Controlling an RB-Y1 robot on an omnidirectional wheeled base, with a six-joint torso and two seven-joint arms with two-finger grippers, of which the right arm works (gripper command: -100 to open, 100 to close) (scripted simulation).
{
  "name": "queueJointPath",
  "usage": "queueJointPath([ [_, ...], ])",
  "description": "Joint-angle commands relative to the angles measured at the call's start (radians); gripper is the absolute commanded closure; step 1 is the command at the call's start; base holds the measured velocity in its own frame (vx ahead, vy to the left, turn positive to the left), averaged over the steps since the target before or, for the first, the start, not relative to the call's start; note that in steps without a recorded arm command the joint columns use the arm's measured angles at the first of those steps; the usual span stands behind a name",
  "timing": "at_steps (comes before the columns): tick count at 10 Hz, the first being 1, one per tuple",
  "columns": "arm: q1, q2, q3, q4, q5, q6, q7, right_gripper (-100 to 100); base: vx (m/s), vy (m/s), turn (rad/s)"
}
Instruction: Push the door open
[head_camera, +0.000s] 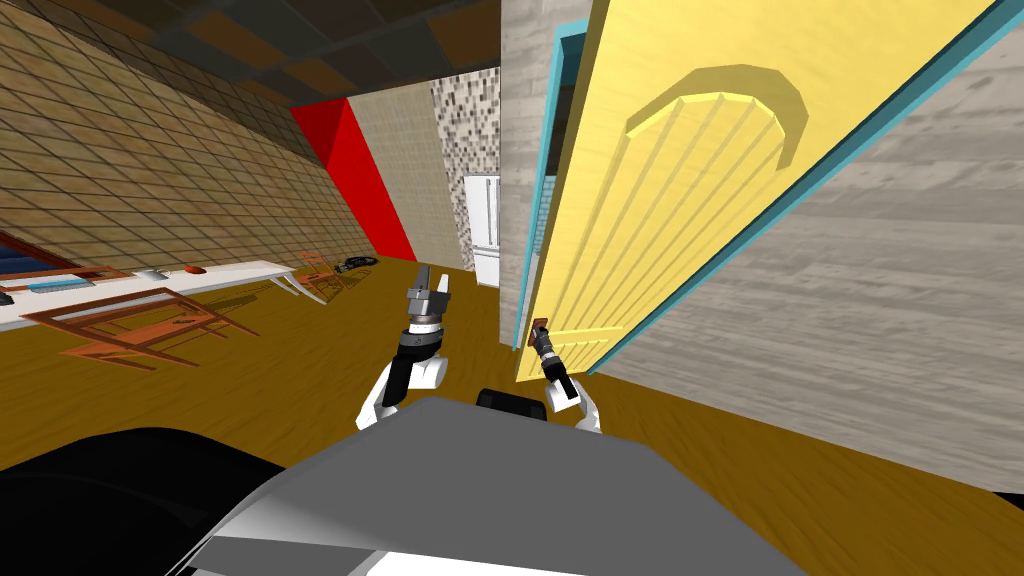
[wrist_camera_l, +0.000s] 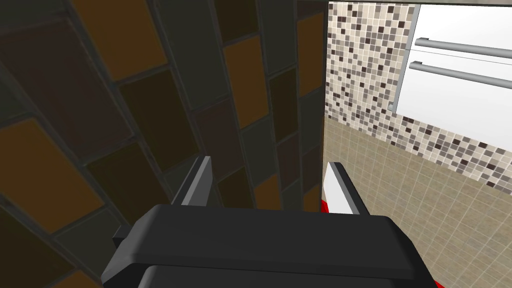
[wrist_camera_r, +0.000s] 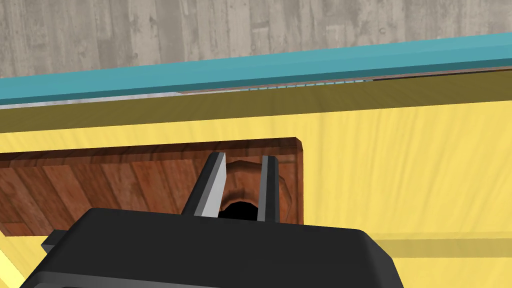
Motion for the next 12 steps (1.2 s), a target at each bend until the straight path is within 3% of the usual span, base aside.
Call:
queueJointPath([
  [1,0.006,-0.008,-0.003,0.012,0.002,0.010,-0.029,100,-0.028,-0.086,0.006],
  [6,0.000,-0.003,0.033,0.010,0.017,0.014,-0.126,100,-0.030,-0.067,-0.021],
  [12,-0.010,0.005,0.095,0.006,0.043,0.019,-0.287,100,-0.035,-0.088,-0.030],
])
